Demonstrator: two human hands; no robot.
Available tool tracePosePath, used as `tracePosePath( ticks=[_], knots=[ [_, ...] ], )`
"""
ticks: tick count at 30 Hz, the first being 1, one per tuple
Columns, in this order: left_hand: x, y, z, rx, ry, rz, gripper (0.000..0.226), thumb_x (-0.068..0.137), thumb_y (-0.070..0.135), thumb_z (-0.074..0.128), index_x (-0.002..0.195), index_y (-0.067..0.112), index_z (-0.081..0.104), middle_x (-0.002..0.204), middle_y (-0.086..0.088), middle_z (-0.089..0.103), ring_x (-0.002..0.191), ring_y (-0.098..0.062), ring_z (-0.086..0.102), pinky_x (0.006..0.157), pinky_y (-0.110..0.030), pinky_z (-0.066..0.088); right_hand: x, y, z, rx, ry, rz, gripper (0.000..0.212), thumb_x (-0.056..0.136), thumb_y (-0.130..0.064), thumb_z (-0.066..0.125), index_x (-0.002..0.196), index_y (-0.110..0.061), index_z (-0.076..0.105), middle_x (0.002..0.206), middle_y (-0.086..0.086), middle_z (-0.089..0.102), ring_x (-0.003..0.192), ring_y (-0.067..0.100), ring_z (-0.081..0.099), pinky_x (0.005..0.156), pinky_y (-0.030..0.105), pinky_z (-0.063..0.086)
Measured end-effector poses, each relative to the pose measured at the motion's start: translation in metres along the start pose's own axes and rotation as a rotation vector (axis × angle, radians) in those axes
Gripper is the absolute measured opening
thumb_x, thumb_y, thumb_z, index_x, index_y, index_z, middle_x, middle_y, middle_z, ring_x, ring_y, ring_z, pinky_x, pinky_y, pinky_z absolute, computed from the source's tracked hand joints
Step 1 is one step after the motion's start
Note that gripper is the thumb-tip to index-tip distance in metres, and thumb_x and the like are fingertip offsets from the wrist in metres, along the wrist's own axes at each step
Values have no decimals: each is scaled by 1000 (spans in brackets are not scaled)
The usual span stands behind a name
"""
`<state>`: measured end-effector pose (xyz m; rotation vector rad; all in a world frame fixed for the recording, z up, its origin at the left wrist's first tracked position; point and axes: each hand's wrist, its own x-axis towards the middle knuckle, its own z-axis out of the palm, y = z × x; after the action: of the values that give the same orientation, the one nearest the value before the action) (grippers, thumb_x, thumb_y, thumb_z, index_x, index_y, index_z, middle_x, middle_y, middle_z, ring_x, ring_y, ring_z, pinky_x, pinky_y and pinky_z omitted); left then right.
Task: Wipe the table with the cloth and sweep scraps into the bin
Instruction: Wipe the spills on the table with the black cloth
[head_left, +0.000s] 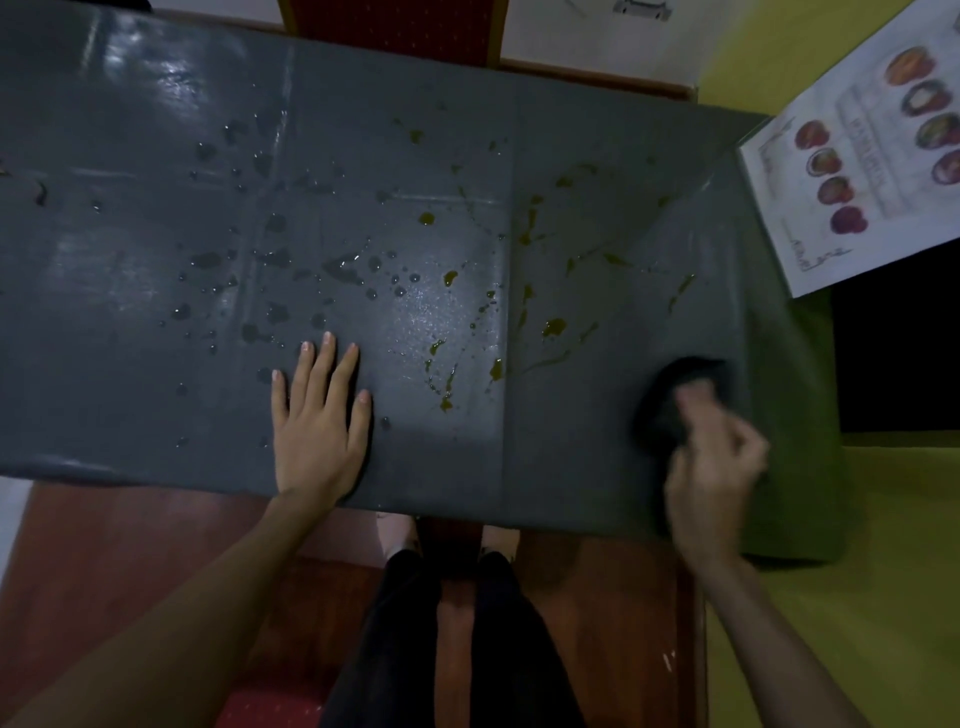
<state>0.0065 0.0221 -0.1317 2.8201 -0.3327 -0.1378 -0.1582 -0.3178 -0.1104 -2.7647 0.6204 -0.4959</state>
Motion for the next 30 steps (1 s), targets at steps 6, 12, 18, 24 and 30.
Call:
tracePosePath(
  ticks=[6,12,18,24,30],
  knots=[
    [1,3,0,-15,1,-7,58,101,41,23,154,17,34,164,-4,23,153,-22,14,124,-48,4,71,-9,36,-115,106,684,46,95,-3,39,140,-13,46,150,9,41,122,40,41,97,48,32],
    [0,0,1,-42,16,-6,57,102,39,23,153,18,36,164,-2,24,153,-20,14,124,-47,3,75,-86,68,20,-114,114,52,91,3,44,140,-15,47,149,6,43,111,36,47,100,45,40],
    [0,-1,1,-51,16,-3,57,101,39,22,153,19,36,164,-2,24,153,-20,15,124,-47,4,6,-121,56,117,-332,-512,56,85,7,54,136,-17,54,146,1,48,109,32,52,89,43,48],
    [-1,-4,-4,-66,-36,33,62,101,43,21,156,16,29,165,-2,18,154,-19,9,124,-46,1,-1,-48,14,77,-291,-679,50,93,6,37,133,-18,56,141,1,53,114,28,54,96,37,42],
    [4,-13,-12,-111,-17,71,61,101,41,21,155,13,30,166,-4,17,154,-19,5,123,-43,-8,54,-47,35,-37,76,655,46,93,-1,43,137,-13,48,139,12,49,115,39,44,99,43,36]
  ],
)
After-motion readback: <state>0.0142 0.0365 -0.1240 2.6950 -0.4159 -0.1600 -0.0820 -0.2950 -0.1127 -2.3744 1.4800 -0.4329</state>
